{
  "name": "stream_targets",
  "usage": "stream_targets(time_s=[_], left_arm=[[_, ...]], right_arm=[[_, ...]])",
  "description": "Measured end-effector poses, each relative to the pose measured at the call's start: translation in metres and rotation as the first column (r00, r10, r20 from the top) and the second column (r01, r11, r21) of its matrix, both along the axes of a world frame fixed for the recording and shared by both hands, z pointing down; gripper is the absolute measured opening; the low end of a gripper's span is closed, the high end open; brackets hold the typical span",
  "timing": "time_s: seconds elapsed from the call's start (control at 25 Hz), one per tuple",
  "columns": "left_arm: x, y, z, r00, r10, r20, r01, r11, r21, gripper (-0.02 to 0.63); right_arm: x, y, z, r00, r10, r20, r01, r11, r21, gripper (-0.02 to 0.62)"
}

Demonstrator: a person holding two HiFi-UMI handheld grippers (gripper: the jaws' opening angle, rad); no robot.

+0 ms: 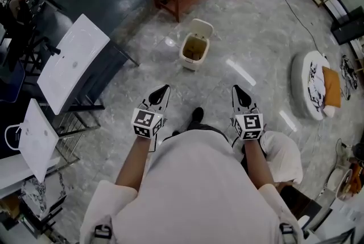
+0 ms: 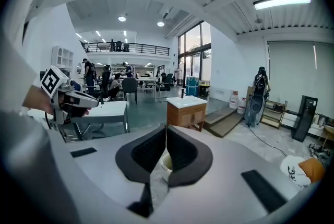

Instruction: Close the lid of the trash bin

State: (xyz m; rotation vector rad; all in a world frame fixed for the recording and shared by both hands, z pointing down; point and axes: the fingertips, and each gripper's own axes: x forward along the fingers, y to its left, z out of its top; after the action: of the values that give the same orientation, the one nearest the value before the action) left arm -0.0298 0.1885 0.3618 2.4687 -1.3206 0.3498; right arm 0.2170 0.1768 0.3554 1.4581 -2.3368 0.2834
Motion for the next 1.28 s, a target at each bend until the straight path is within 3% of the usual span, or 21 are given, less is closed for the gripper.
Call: stream_targets(time_s=[0.64,1.28], left_arm=[[0.062,-0.076,0.013,0.999,-0.033,0.034,0.033,0.999,-0.012,0.018],[0.036,-0.122,0.018,0.997,-0.06,0.044,0.062,0.998,-0.031,0.018]], right_arm=[[0.049,-0.088,0.021,0.997,-0.072,0.02,0.072,0.997,-0.017,0.031],[0.029,-0.138,0.027,0.995,-0.097,0.016,0.097,0.995,-0.036,0.031]])
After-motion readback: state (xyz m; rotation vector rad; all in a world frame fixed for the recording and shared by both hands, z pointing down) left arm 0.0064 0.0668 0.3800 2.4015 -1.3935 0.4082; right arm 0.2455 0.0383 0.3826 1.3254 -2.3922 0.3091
